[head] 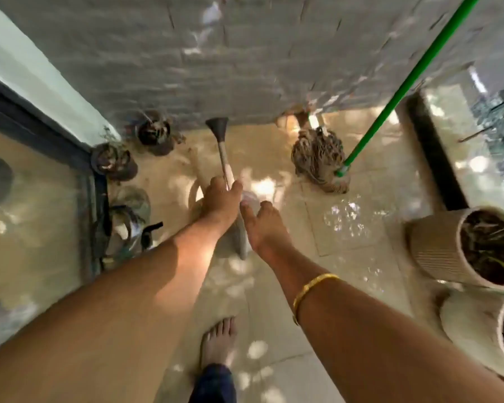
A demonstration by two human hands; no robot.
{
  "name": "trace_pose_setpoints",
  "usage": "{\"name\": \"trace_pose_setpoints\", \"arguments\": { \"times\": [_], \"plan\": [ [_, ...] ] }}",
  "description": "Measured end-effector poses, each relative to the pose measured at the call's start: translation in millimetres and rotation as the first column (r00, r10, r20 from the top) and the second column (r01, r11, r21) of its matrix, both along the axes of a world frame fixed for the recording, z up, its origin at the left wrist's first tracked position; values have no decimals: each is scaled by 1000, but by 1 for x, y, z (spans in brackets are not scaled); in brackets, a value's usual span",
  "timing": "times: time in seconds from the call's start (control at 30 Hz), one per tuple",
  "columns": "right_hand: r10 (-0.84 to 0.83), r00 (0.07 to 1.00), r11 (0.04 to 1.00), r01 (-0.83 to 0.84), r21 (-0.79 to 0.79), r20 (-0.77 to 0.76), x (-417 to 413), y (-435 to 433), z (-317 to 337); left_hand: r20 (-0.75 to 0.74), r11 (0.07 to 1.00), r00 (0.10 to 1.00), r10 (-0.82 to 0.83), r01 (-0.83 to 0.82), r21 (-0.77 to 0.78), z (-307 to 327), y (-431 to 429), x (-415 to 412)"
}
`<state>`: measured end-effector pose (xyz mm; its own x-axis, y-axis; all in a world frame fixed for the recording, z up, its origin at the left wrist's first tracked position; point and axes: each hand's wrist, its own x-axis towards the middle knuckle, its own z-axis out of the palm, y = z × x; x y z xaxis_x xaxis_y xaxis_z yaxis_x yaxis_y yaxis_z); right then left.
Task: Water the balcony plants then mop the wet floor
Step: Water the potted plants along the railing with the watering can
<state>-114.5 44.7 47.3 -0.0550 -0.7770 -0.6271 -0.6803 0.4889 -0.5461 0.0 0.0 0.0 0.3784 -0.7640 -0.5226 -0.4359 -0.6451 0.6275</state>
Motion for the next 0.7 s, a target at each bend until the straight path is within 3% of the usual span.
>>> {"name": "trace_pose_setpoints", "arguments": {
  "times": [0.2,0.33,0.53,0.7],
  "plan": [
    [-167,979,965,139,222,114,19,-5,-62,-330,954,900,286,-235,185,-72,-12,8],
    [-210,966,934,154,321,148,22,-11,-83,-498,920,774,391,-312,237,-56,-21,-3],
    [-257,930,947,187,262,263,8,-11,-67,-499,921,776,385,-289,262,-30,-21,-15],
    [-389,850,902,273,336,355,-17,-8,-5,-524,945,789,321,-227,237,48,-23,-36]
  ]
}}
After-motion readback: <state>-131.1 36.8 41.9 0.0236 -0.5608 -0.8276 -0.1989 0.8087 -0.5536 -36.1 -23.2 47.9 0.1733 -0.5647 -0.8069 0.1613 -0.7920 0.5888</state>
